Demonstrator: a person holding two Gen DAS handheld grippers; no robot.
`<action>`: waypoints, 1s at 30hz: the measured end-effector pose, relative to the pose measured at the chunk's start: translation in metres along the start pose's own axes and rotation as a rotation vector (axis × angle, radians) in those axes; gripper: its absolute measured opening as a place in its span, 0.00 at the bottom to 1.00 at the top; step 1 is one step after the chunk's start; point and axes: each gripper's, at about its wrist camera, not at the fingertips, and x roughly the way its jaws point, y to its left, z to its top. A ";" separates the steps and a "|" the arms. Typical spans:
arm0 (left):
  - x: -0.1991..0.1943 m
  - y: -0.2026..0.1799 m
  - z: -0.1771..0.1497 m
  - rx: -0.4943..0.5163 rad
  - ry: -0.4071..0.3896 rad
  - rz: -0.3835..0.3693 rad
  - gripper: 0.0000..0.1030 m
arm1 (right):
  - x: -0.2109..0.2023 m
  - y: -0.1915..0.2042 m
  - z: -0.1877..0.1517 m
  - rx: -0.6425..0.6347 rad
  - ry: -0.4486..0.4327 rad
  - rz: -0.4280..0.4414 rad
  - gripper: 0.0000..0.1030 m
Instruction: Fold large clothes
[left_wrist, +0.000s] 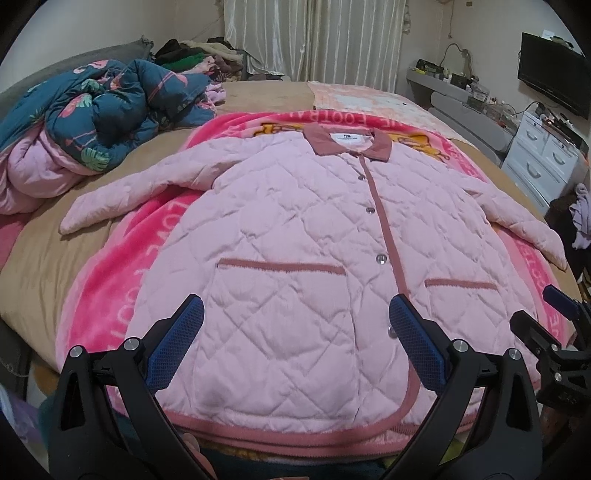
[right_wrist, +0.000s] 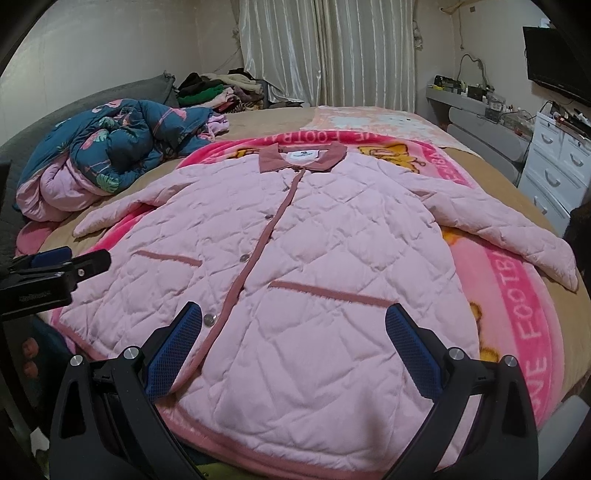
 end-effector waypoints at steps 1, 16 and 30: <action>0.001 -0.001 0.002 0.001 0.000 0.002 0.91 | 0.002 -0.002 0.003 0.004 -0.002 0.001 0.96; 0.020 -0.028 0.058 -0.005 -0.027 -0.062 0.91 | 0.026 -0.058 0.050 0.091 -0.036 -0.036 0.96; 0.052 -0.076 0.101 0.045 -0.029 -0.079 0.91 | 0.047 -0.149 0.074 0.260 -0.051 -0.157 0.96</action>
